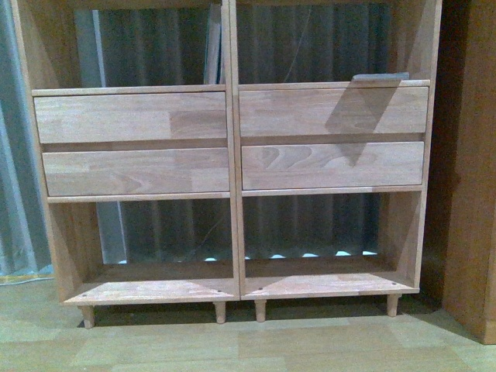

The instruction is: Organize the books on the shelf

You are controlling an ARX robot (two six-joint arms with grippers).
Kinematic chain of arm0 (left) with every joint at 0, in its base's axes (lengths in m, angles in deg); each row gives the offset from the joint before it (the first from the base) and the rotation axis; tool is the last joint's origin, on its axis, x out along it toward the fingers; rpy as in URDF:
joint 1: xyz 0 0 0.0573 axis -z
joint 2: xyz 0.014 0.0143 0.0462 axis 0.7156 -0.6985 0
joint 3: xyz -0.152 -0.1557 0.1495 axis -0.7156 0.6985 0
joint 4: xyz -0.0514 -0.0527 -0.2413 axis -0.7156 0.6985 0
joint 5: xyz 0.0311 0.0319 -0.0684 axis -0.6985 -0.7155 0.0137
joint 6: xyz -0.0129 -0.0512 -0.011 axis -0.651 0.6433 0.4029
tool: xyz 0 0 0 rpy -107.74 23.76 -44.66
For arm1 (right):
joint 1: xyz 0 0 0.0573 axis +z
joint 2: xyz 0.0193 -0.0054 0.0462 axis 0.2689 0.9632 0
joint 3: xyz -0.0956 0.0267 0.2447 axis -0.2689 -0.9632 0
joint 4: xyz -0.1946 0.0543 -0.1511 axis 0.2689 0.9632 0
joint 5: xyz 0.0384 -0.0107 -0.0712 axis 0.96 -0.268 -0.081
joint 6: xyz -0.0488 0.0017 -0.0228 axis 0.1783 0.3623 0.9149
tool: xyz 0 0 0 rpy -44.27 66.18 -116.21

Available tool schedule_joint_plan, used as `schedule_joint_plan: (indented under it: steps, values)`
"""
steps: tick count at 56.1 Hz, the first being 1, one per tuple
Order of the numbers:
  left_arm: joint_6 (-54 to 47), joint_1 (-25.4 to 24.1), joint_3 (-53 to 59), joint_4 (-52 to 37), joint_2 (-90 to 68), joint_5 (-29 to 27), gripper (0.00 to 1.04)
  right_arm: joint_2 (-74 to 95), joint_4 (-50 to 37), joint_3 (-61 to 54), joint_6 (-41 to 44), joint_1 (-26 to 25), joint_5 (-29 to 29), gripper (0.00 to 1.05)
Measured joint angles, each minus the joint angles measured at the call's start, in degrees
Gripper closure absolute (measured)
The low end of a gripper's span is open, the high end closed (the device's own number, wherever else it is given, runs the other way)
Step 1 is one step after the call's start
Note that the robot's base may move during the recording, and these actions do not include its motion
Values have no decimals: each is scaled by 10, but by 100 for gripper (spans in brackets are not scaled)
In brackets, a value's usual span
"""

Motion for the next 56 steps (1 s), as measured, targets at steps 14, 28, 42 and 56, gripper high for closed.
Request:
schedule_joint_plan:
  steps: [14,28,42,56]
  values:
    - [0,0,0,0,0,0,7,0,0,0,0,0,0,7]
    - [0,0,0,0,0,0,7,0,0,0,0,0,0,7]
    - [0,0,0,0,0,0,7,0,0,0,0,0,0,7]
    - [0,0,0,0,0,0,7,0,0,0,0,0,0,7]
